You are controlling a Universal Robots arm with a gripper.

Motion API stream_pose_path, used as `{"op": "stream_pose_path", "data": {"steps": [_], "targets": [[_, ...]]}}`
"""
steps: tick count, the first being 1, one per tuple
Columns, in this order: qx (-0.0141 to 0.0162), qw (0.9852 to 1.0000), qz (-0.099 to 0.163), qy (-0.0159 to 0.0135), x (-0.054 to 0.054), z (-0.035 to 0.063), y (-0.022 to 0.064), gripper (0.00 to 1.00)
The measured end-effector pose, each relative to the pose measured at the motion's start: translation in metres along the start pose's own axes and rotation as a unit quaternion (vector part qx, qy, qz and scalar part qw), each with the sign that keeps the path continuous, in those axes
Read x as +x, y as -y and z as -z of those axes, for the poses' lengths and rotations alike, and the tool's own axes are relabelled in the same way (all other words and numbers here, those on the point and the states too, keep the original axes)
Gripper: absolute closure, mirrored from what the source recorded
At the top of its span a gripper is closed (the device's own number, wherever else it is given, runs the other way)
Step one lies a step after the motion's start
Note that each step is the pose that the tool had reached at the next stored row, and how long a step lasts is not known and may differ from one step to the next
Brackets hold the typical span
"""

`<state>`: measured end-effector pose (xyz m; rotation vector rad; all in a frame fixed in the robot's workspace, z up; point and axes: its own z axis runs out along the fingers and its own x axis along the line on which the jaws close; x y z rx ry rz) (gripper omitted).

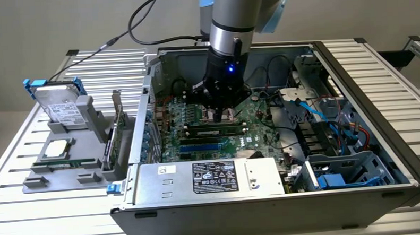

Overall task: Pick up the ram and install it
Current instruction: 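Press down the ram until it locks into place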

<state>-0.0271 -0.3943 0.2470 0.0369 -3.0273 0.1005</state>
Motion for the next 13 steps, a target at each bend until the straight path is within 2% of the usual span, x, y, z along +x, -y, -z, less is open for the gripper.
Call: {"op": "stream_pose_path", "data": {"steps": [2, 10, 13], "targets": [[0.0004, 1.0, 0.0, 0.0008, 0.001, 0.0026, 0.0014, 0.9], [0.0004, 1.0, -0.001, 0.0098, 0.005, 0.0074, 0.014, 0.9], [-0.0019, 0.9999, -0.001, 0.0116, 0.009, 0.0068, 0.0184, 0.9]]}}
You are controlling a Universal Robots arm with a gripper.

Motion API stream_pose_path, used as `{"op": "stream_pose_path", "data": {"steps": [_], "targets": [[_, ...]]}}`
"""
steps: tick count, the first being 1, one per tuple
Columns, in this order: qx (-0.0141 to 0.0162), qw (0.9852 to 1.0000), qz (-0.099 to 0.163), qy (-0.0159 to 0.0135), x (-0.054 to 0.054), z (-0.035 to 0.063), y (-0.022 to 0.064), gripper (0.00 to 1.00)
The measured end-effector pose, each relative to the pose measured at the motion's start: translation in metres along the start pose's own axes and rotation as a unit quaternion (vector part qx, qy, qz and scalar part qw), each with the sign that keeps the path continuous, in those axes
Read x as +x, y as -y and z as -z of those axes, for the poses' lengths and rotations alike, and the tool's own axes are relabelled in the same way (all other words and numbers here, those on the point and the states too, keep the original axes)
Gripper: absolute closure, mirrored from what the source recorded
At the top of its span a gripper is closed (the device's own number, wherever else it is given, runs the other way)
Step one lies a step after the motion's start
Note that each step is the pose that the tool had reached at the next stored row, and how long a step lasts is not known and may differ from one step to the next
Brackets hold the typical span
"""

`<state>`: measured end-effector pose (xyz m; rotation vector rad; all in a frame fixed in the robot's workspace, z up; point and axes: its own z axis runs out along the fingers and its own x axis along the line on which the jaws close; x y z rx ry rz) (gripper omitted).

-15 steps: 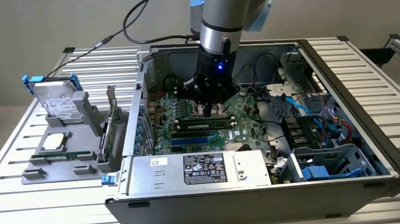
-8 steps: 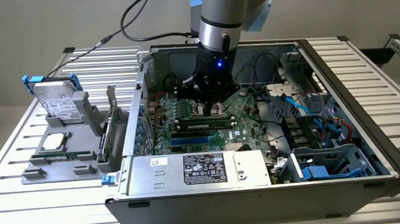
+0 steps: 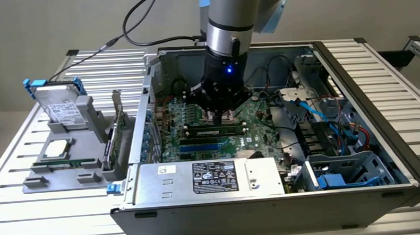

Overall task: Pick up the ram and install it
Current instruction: 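Press down the ram until it locks into place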

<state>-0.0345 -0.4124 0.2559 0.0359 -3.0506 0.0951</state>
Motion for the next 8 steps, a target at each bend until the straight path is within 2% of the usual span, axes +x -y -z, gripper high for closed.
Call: {"op": "stream_pose_path", "data": {"steps": [8], "targets": [[-0.0005, 1.0, 0.0, 0.0, 0.0003, 0.0, 0.0002, 0.9]]}}
